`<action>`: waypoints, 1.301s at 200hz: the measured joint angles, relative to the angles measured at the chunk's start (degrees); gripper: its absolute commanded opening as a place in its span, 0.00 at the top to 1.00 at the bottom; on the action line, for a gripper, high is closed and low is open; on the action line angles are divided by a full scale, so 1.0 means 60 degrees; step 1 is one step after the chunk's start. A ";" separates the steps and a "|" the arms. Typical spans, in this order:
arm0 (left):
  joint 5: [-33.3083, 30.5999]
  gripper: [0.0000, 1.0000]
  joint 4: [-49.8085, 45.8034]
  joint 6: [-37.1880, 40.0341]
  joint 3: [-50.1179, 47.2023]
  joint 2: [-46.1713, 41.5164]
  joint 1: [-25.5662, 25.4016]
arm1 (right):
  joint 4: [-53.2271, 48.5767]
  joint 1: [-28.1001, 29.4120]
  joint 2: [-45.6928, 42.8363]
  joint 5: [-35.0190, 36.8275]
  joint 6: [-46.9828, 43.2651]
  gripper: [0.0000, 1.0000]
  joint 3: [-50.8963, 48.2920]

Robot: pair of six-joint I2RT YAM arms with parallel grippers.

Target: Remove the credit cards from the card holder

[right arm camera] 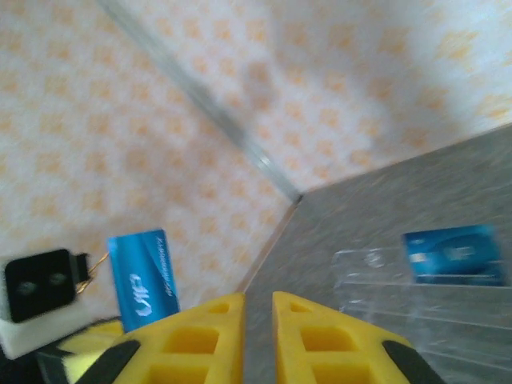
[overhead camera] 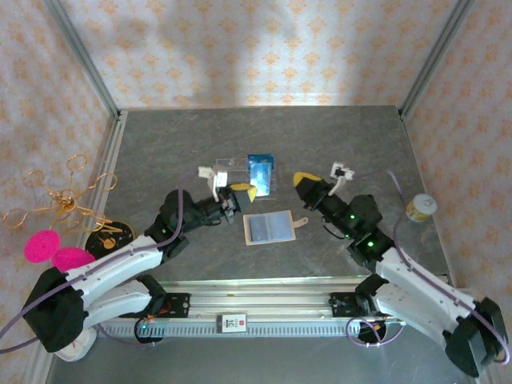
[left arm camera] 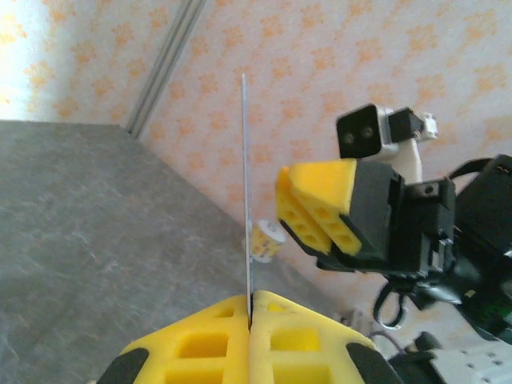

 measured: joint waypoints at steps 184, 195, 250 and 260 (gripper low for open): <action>0.0328 1.00 -1.3759 1.3406 1.3344 0.9577 0.2404 | -0.1392 -0.2448 0.1206 -0.1453 0.0029 0.88 -0.1075; 0.0353 1.00 -1.4050 1.3792 1.3380 0.9712 0.2510 | -0.1435 -0.2455 0.1504 -0.1450 0.0029 0.88 -0.0933; 0.1049 1.00 -1.4684 1.5223 1.3628 0.9755 0.2973 | -0.1614 -0.2459 0.2368 -0.1326 -0.0015 0.88 -0.0262; 0.1140 1.00 -1.4684 1.5347 1.3628 0.9755 0.3034 | -0.1636 -0.2459 0.2466 -0.1290 -0.0015 0.88 -0.0186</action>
